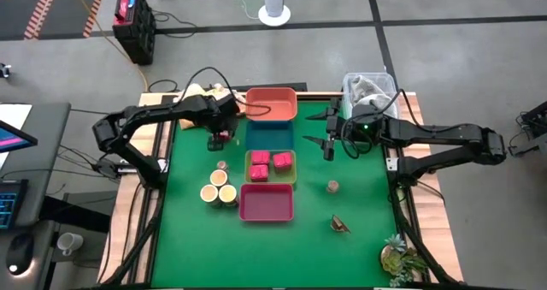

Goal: Sort spices by type
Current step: Put the red seasoning bottle into the green bin

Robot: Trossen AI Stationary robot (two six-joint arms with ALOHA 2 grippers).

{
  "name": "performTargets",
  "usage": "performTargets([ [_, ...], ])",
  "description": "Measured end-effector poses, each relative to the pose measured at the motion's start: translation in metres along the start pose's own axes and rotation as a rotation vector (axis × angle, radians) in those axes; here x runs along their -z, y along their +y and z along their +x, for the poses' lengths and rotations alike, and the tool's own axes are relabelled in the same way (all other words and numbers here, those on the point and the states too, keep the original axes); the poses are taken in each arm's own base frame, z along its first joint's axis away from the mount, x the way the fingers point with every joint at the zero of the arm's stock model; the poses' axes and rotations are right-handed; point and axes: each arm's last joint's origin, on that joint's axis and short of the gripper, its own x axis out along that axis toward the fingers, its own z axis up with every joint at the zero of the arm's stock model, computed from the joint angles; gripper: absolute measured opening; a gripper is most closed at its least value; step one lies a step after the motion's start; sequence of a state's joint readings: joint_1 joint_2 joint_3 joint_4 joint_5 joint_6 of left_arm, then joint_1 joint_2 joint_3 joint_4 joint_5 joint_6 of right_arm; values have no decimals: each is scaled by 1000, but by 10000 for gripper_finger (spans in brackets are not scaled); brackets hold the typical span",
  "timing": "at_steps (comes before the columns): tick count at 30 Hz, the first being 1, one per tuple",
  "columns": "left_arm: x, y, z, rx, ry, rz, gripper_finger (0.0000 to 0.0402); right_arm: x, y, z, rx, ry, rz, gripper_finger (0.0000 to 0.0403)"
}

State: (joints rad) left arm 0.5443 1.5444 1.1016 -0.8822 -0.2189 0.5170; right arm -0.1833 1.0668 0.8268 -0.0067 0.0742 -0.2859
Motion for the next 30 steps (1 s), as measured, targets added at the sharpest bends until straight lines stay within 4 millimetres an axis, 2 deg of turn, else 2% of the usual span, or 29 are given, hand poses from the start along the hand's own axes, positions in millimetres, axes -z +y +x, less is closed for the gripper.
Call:
performTargets([
  [5,6,-16,10,-106,149,413,272,0,0,0,0,0,0,299],
  [9,8,-22,17,-166,214,583,272,0,0,0,0,0,0,299],
  [12,9,-23,21,-175,201,565,272,0,0,0,0,-1,0,299],
  [16,11,-28,23,-44,128,529,272,0,0,0,0,-1,-1,299],
  [23,10,-32,23,56,57,445,272,0,0,0,0,-1,-1,299],
  [30,-2,-37,12,92,-28,439,272,0,0,0,0,-1,-1,299],
])
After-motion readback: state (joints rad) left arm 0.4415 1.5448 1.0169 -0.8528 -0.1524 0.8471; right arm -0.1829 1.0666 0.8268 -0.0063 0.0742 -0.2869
